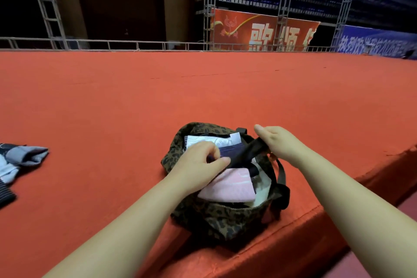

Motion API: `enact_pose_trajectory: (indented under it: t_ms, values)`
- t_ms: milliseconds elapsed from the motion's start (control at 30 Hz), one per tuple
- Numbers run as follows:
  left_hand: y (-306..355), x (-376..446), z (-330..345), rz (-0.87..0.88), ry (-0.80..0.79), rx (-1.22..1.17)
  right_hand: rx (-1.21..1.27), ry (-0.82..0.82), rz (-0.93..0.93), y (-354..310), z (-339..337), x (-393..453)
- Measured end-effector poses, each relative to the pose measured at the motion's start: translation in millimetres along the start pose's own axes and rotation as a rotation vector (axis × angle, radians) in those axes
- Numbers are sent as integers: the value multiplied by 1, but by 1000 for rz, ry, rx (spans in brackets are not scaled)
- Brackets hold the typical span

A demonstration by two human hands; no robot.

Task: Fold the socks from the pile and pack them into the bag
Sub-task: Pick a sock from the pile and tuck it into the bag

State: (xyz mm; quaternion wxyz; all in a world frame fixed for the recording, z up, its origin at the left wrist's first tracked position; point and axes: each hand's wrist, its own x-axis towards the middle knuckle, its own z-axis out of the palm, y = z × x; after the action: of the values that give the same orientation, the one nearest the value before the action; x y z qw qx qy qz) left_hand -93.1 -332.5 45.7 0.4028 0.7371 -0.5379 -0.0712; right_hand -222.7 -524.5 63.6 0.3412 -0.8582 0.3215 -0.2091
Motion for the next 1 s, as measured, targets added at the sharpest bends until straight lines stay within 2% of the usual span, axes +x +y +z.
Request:
enact_pose_trajectory:
  t_ms: [33, 100, 200, 267, 333, 400, 500, 533, 633, 733, 800, 933, 967, 1000]
  values:
    - [-1, 9, 0, 23, -2, 32, 74, 51, 31, -2, 2, 8]
    - [-6, 26, 0, -13, -157, 140, 174, 125, 55, -9, 8, 19]
    - [-10, 44, 8, -68, -371, 263, 120, 238, -45, -29, 14, 32]
    - [-14, 51, 10, -85, -426, 203, 192, 343, -143, -46, 9, 41]
    - [-18, 56, 9, -134, -454, -6, 232, 385, -240, -63, 4, 48]
    - [-16, 60, 5, -138, -408, -279, 284, 260, -300, -75, 5, 54]
    - [-16, 75, -4, -226, -185, -690, 433, 14, -301, -81, 14, 50]
    - [-15, 81, -6, -258, -163, -802, 489, -37, -300, -80, 17, 49]
    - [-12, 100, -16, -418, -249, -992, 622, -144, -308, -71, 26, 51]
    - [-14, 117, -12, -506, -250, -1066, 778, -262, -317, -60, 34, 52]
    - [-17, 124, -5, -534, -217, -1075, 875, -205, -284, -54, 38, 49]
    - [-31, 122, 0, -581, 46, -1052, 869, 285, 11, -44, 53, 50]
    - [-34, 121, -1, -560, 101, -1015, 792, 307, 85, -40, 59, 52]
    - [-38, 120, -3, -532, 138, -965, 668, 263, 121, -36, 66, 51]
